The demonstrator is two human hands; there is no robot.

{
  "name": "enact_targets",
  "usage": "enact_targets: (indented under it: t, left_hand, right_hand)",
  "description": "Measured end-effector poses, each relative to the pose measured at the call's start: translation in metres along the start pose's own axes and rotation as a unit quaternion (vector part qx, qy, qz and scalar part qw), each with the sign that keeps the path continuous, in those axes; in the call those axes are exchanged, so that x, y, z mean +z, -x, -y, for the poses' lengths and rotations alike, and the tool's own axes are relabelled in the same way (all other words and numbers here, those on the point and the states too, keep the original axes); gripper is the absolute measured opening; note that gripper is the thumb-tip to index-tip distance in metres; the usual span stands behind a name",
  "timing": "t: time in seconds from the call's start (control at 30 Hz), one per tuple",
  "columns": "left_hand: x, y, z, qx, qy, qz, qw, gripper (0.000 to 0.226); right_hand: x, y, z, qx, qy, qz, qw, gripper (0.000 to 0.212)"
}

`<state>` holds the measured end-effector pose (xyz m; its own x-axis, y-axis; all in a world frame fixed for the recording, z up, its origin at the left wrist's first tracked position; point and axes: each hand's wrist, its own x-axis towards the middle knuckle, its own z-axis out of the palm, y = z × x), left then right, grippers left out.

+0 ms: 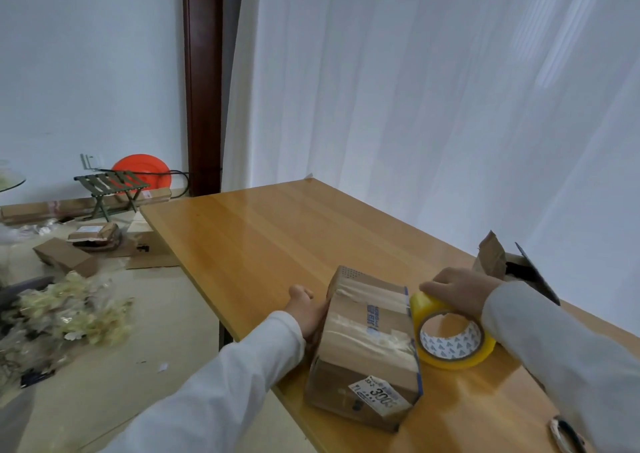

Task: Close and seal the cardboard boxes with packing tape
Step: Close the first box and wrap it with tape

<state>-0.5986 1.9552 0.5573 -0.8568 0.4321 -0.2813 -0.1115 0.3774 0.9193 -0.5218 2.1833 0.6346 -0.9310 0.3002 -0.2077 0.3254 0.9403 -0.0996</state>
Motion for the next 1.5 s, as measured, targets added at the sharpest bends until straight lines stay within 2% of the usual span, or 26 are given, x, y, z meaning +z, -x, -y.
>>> enact_targets:
  t: [0.03,0.1,0.17,0.23,0.3,0.37,0.43,0.5,0.57,0.63,0.67,0.73,0.77,0.8,0.83,0.87,0.93,0.97,1.0,1.03,1.1,1.2,1.27,1.37,1.43,1.5]
  left_hand:
    - [-0.001,-0.003,0.001,-0.018,-0.01,0.017,1.0,0.036]
    - [-0.005,-0.01,0.003,-0.001,-0.123,0.024,0.992,0.04]
    - [-0.014,-0.014,-0.006,0.046,-0.213,-0.022,0.976,0.03]
    - [-0.024,-0.008,-0.026,0.071,-0.184,-0.071,0.978,0.03]
    - [-0.019,0.008,-0.047,0.097,-0.187,-0.055,0.976,0.036]
    - [0.01,0.027,-0.057,0.09,-0.333,0.002,0.939,0.077]
    - [0.038,0.041,-0.054,0.047,-0.496,0.006,0.867,0.12]
    - [0.047,0.041,-0.049,0.037,-0.534,-0.004,0.845,0.133]
    - [0.042,0.036,-0.048,0.037,-0.521,0.003,0.853,0.133]
    - [0.036,0.031,-0.047,0.037,-0.505,0.005,0.863,0.129]
    - [0.035,0.028,-0.046,0.04,-0.494,0.001,0.868,0.125]
    - [0.03,0.025,-0.045,0.047,-0.469,-0.001,0.882,0.121]
    - [0.025,0.025,-0.048,0.042,-0.448,0.003,0.893,0.122]
    - [0.019,0.024,-0.051,0.038,-0.418,0.01,0.908,0.124]
    - [0.012,0.02,-0.053,0.037,-0.383,0.022,0.923,0.125]
    - [0.005,0.02,-0.054,0.036,-0.347,0.038,0.937,0.125]
    - [-0.007,0.017,-0.05,0.033,-0.209,0.076,0.974,0.113]
    - [-0.011,0.016,-0.046,0.022,-0.123,0.104,0.987,0.1]
    - [-0.012,0.017,-0.041,0.009,-0.051,0.131,0.99,0.086]
    - [-0.014,0.017,-0.037,0.002,-0.003,0.15,0.989,0.075]
    - [-0.016,0.017,-0.03,0.018,0.03,0.153,0.988,0.06]
    - [-0.027,0.017,-0.029,-0.003,-0.009,0.15,0.989,0.06]
    - [-0.041,0.016,-0.04,-0.018,-0.126,0.148,0.981,0.066]
    - [-0.041,0.035,-0.069,0.097,-0.32,0.039,0.941,0.063]
    - [-0.02,0.054,-0.077,0.132,-0.371,0.037,0.918,0.067]
    - [0.004,0.061,-0.067,0.132,-0.454,0.051,0.88,0.083]
  right_hand:
    - [0.0,0.001,-0.001,-0.002,-0.003,0.002,1.0,0.046]
    - [0.001,0.002,0.0,0.002,0.003,0.0,1.0,0.046]
    - [0.003,0.004,0.001,0.007,0.003,-0.006,1.0,0.045]
    - [0.003,0.007,0.002,0.014,-0.009,-0.007,1.0,0.046]
    - [0.003,0.007,0.003,0.025,-0.025,-0.002,0.999,0.05]
    - [0.004,0.008,0.006,0.03,-0.026,0.005,0.999,0.052]
    - [0.005,0.01,0.009,0.024,-0.023,0.003,0.999,0.052]
    - [0.008,0.013,0.01,0.023,-0.03,-0.009,0.999,0.049]
    - [0.011,0.015,0.008,0.02,-0.055,-0.019,0.998,0.048]
    - [0.01,0.023,0.005,0.023,-0.139,0.015,0.99,0.051]
    - [0.01,0.028,0.001,0.034,-0.225,0.058,0.972,0.052]
    - [0.008,0.043,-0.011,0.051,-0.417,0.125,0.899,0.051]
    - [0.007,0.048,-0.017,0.045,-0.486,0.131,0.863,0.05]
    - [0.007,0.053,-0.021,0.031,-0.517,0.126,0.846,0.047]
    - [0.006,0.055,-0.023,0.022,-0.514,0.122,0.849,0.044]
    - [0.004,0.057,-0.02,0.022,-0.476,0.123,0.87,0.043]
    - [-0.001,0.058,-0.005,0.053,-0.292,0.127,0.946,0.049]
    - [-0.001,0.058,0.002,0.082,-0.187,0.131,0.97,0.056]
    - [0.001,0.058,0.007,0.105,-0.118,0.135,0.978,0.061]
    - [0.004,0.058,0.009,0.115,-0.104,0.139,0.978,0.063]
    - [0.01,0.059,0.013,0.115,-0.185,0.143,0.965,0.064]
    - [0.012,0.063,0.019,0.113,-0.213,0.128,0.962,0.067]
    - [0.014,0.061,0.026,0.115,-0.205,0.125,0.964,0.067]
    - [0.014,0.056,0.029,0.114,-0.2,0.132,0.964,0.067]
    - [0.013,0.053,0.032,0.114,-0.2,0.136,0.964,0.068]
    - [0.014,0.05,0.034,0.117,-0.2,0.129,0.964,0.069]
